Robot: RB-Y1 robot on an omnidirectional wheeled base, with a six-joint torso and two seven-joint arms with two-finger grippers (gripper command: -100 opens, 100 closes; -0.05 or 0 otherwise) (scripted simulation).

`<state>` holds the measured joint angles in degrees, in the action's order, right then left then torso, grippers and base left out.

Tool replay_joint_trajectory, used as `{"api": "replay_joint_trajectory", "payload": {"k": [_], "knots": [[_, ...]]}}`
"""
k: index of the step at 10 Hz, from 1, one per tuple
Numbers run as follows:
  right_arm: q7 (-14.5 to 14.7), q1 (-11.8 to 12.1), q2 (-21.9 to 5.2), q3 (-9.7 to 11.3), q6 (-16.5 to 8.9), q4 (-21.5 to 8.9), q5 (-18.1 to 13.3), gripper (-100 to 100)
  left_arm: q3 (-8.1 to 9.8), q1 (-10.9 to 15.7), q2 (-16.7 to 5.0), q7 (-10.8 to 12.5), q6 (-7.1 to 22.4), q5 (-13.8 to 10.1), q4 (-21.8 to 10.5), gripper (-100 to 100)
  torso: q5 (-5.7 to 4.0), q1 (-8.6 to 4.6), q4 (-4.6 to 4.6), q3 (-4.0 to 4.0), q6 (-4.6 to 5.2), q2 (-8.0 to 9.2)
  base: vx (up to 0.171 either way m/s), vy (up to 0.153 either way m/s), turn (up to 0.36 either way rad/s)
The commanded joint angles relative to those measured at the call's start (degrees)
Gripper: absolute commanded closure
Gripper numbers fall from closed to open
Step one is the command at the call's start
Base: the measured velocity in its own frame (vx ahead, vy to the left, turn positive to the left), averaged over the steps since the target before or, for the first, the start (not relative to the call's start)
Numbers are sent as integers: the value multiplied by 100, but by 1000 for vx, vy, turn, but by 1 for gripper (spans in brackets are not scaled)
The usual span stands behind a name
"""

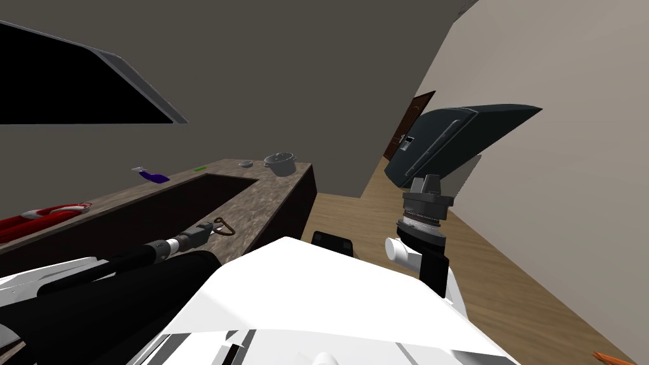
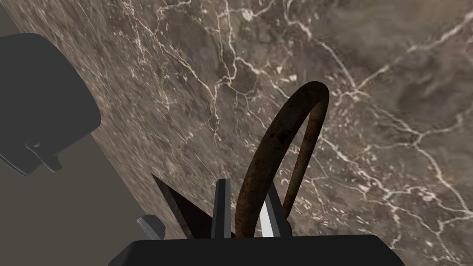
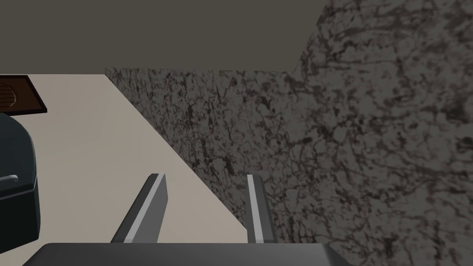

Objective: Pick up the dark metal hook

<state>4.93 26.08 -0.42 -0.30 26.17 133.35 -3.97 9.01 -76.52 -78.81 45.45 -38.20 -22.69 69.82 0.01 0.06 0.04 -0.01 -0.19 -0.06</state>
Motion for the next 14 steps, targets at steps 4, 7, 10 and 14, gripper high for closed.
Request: {"api": "replay_joint_trajectory", "payload": {"k": [4, 7, 10, 14], "knots": [[0, 1, 0, 0, 0, 0, 0, 0, 377, -43, 389, 310, -151, 444, 49, 100, 0, 1, 0, -2, -3, -5, 25, 9, 30], [0, 0, 0, 0, 0, 0, 0, 0, 627, -72, 628, 476, -235, 918, 73, 100, 2, 3, -2, -8, 4, -15, 45, 12, 14], [0, 1, 0, 0, 0, 0, 0, 0, 846, -101, 847, 642, -319, 1430, 97, 100, 0, 6, 1, -4, -3, -10, 41, 16, 33], [0, 0, 0, 0, 0, 0, 0, 0, 1282, -160, 1286, 973, -487, 2056, 145, 100, 1, 2, 2, -2, -1, -6, 37, 8, 25]]}}
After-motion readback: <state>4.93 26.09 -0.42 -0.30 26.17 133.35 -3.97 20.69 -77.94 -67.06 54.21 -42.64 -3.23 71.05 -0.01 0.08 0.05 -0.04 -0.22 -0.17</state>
